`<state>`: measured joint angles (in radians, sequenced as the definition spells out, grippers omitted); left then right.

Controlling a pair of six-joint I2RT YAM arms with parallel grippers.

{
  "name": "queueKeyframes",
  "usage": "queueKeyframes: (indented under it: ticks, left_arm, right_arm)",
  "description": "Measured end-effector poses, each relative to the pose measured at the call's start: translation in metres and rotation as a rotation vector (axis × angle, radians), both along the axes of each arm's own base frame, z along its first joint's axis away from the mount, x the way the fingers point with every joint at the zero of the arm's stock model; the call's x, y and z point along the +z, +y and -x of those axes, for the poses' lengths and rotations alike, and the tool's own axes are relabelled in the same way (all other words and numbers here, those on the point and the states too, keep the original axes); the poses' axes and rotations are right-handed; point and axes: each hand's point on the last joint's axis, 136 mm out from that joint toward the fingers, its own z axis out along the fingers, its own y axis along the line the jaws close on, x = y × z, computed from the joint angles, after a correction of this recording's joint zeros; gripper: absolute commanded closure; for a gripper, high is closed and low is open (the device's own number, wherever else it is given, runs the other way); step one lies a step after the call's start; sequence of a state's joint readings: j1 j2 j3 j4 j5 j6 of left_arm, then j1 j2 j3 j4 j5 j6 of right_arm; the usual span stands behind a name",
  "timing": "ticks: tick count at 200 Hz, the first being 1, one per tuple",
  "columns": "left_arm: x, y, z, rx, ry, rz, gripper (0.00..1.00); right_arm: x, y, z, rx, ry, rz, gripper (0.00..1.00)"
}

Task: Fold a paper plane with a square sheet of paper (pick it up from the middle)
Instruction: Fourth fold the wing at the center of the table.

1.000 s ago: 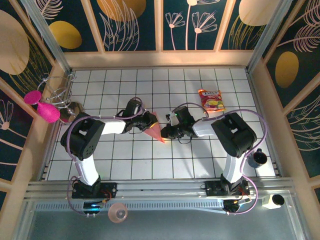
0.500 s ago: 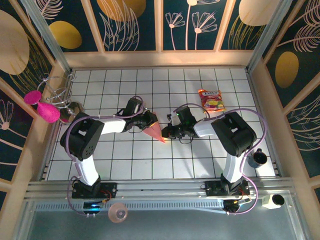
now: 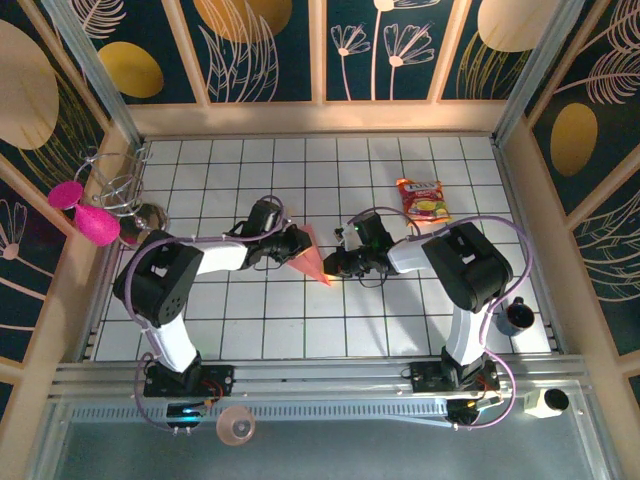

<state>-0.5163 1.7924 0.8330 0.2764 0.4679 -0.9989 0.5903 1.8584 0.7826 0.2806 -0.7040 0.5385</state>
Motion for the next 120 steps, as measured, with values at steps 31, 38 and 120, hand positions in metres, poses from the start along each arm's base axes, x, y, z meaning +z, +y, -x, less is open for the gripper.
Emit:
queueKeyframes:
  ticks: [31, 38, 120]
  left_arm:
    - [-0.011, -0.001, -0.001, 0.000, 0.019, -0.011, 0.88]
    - [-0.013, -0.001, -0.002, 0.000, 0.022, -0.012, 0.88]
    - [-0.016, -0.003, -0.006, -0.002, 0.023, -0.017, 0.89]
  right_arm:
    - [0.000, 0.000, 0.000, 0.000, 0.004, -0.001, 0.95]
    - [0.000, 0.000, 0.000, -0.001, 0.004, -0.001, 0.95]
    - [-0.001, -0.001, 0.000, -0.001, 0.007, -0.003, 0.92]
